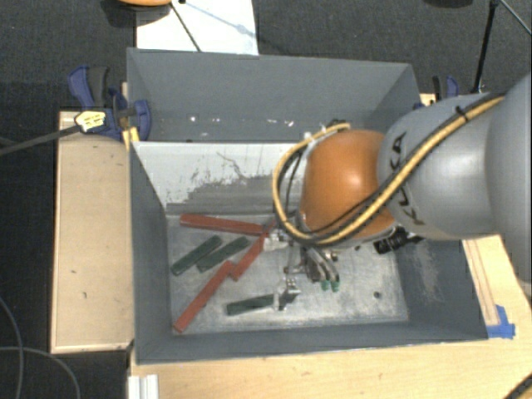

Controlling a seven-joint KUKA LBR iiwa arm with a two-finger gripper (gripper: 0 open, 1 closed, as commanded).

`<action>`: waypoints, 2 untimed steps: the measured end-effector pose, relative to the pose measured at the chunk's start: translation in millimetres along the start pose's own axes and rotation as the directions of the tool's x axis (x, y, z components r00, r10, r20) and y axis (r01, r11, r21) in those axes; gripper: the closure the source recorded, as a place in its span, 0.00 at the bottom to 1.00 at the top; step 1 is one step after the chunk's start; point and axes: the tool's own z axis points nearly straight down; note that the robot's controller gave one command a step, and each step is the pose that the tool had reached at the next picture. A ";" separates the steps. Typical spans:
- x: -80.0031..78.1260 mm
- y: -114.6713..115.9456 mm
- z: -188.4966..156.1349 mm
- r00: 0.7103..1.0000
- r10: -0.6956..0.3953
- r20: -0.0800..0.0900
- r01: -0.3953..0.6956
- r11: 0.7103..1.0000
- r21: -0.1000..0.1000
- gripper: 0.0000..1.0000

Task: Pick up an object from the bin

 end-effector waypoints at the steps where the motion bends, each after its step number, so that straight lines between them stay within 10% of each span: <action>1: 0.0 0.0 0.0 1.000 0.002 0.000 -0.002 1.000 0.000 0.00; 2: 7.9 -7.2 65.6 0.986 -0.168 0.010 0.168 0.986 -0.001 1.00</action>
Offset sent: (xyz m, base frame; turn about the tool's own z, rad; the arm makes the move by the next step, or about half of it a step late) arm -0.0116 -0.0083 -0.0701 -0.1723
